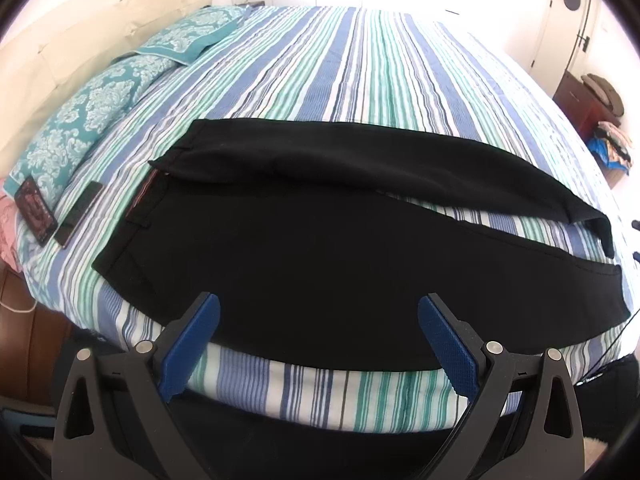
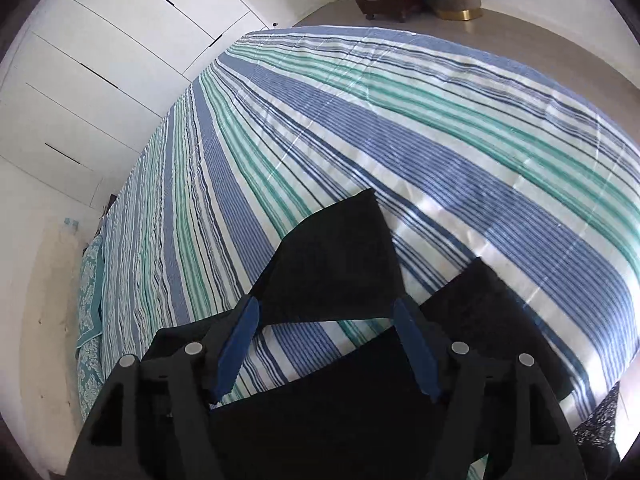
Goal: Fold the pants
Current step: 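Grasp the hem of the upper trouser leg with the right gripper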
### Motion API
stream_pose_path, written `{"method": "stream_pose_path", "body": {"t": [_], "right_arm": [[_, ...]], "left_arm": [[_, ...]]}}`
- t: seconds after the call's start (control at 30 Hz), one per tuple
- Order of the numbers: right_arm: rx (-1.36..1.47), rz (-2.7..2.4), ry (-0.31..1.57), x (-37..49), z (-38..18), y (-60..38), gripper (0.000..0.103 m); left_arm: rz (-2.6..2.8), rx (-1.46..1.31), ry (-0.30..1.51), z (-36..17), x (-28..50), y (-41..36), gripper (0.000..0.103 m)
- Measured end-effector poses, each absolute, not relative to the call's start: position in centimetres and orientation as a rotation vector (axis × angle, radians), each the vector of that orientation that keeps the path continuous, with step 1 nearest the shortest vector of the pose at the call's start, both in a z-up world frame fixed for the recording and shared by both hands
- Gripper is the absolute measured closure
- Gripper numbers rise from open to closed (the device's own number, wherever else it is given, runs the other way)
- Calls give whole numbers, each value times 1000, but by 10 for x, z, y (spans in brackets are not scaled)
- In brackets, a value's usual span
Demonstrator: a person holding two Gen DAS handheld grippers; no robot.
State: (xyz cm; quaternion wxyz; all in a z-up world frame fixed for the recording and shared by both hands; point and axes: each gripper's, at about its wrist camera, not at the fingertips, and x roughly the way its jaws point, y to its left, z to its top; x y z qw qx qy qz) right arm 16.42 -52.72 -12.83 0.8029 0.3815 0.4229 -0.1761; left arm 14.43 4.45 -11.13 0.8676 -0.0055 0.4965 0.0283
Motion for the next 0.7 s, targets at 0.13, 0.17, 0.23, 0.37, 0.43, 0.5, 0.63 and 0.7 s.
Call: {"method": "stream_pose_path", "body": {"t": [0.13,0.17,0.23,0.37,0.43,0.5,0.63,0.7], "right_arm": [[725,-411,964,161,-119,-561,25],[739,-391,999,166,-125,-567,25],[930,-306,1019,166,-150,-577,25],[1339,-227,957,163,-191,-559,25],[1368,-193,910,168,-197,-547,25],[1351,-230,890,179,-205,-542,25],[1246,-414,784,183,-210,-561,98],[1210,-399,772,182,-199,-565,98]], "left_arm": [[68,-34,1079,-117,147,48,3],[68,-39,1081,-116,147,48,3],[73,-42,1075,-112,145,48,3],[88,-28,1054,-106,139,46,3],[88,-27,1057,-108,138,45,3],[81,-33,1080,-112,141,44,3],[74,-49,1073,-105,143,45,3],[74,-52,1043,-101,142,50,3]]}}
